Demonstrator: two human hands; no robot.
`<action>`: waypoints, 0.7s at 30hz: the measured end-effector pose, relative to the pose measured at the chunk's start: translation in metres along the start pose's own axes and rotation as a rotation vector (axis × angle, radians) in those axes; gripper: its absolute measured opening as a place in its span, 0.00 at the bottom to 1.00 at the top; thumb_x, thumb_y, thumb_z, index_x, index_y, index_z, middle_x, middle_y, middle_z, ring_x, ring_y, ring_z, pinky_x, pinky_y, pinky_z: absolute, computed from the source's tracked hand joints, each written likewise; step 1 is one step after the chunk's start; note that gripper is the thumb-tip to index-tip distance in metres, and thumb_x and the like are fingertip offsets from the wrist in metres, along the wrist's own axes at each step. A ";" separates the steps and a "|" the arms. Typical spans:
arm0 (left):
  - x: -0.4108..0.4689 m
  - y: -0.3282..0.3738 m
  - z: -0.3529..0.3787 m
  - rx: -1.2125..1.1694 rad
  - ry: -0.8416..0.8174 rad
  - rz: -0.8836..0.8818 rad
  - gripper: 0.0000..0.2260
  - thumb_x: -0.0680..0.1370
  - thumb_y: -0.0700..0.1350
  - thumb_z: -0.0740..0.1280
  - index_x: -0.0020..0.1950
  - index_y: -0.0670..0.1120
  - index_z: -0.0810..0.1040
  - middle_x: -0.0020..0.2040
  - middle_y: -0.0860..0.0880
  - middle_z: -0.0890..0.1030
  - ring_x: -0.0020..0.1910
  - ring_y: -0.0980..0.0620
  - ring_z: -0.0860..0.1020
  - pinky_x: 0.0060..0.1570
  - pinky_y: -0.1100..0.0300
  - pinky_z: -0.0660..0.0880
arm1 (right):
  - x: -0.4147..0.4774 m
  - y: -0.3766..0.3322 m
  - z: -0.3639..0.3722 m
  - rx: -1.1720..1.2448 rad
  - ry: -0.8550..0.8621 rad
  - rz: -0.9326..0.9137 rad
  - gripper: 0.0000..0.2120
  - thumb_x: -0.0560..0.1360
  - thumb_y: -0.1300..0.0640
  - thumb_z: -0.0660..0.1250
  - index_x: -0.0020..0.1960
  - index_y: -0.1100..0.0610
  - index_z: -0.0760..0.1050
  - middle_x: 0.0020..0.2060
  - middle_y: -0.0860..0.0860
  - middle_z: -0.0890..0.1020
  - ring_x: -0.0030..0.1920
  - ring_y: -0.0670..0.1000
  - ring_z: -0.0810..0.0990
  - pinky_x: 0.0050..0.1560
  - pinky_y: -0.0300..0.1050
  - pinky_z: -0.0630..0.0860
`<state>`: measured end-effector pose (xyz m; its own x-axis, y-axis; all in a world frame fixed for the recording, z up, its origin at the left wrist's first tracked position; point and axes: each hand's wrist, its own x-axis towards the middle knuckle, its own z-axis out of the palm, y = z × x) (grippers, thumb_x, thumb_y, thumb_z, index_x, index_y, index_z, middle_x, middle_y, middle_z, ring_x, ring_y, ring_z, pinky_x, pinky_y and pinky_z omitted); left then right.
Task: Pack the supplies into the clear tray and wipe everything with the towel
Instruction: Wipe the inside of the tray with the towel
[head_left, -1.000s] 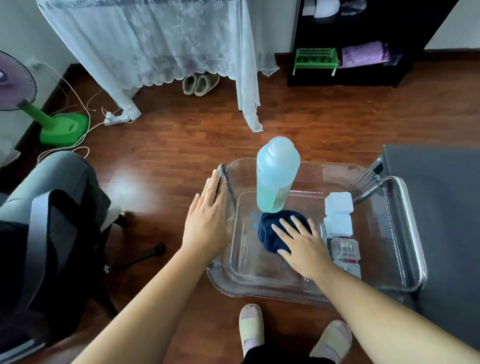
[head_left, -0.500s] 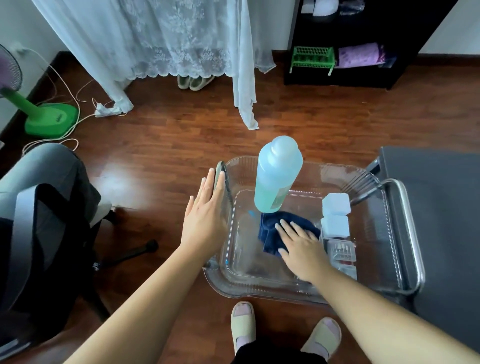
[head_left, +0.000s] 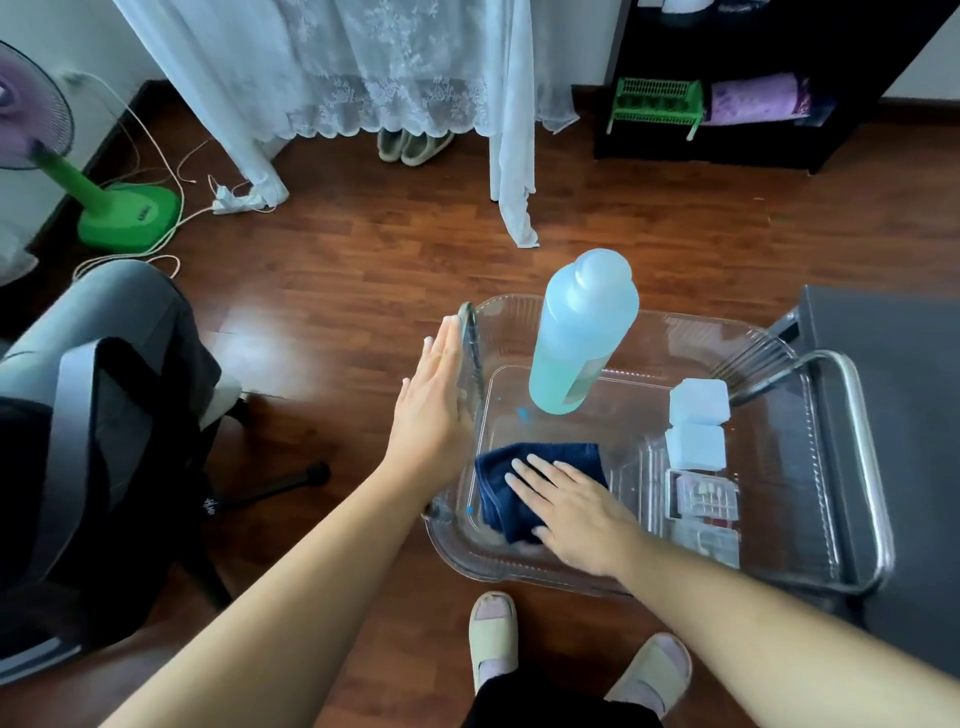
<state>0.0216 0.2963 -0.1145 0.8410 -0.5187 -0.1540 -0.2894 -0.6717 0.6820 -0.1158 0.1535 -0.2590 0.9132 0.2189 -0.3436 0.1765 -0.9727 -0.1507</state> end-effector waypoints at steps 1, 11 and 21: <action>0.000 -0.001 0.000 -0.012 -0.009 0.009 0.34 0.77 0.32 0.52 0.78 0.54 0.44 0.79 0.55 0.46 0.77 0.54 0.43 0.75 0.43 0.50 | 0.015 -0.004 -0.002 0.006 0.032 0.057 0.32 0.81 0.47 0.51 0.77 0.56 0.39 0.78 0.54 0.45 0.77 0.53 0.42 0.75 0.50 0.40; -0.012 -0.023 -0.012 -0.019 -0.088 0.146 0.28 0.82 0.39 0.55 0.78 0.55 0.48 0.76 0.61 0.43 0.76 0.61 0.44 0.75 0.46 0.50 | 0.037 -0.028 -0.014 0.089 0.082 0.191 0.35 0.78 0.43 0.55 0.77 0.58 0.47 0.77 0.57 0.52 0.76 0.57 0.55 0.69 0.53 0.63; -0.011 -0.025 -0.008 0.002 -0.116 0.131 0.27 0.82 0.41 0.52 0.77 0.58 0.45 0.76 0.63 0.41 0.76 0.61 0.43 0.74 0.52 0.41 | 0.098 -0.022 -0.020 0.088 0.128 0.334 0.36 0.80 0.45 0.50 0.76 0.64 0.39 0.77 0.60 0.44 0.77 0.57 0.42 0.75 0.51 0.38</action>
<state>0.0230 0.3232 -0.1244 0.7376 -0.6593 -0.1458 -0.3939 -0.5955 0.7001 -0.0227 0.1952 -0.2708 0.9547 -0.1269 -0.2693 -0.1668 -0.9772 -0.1310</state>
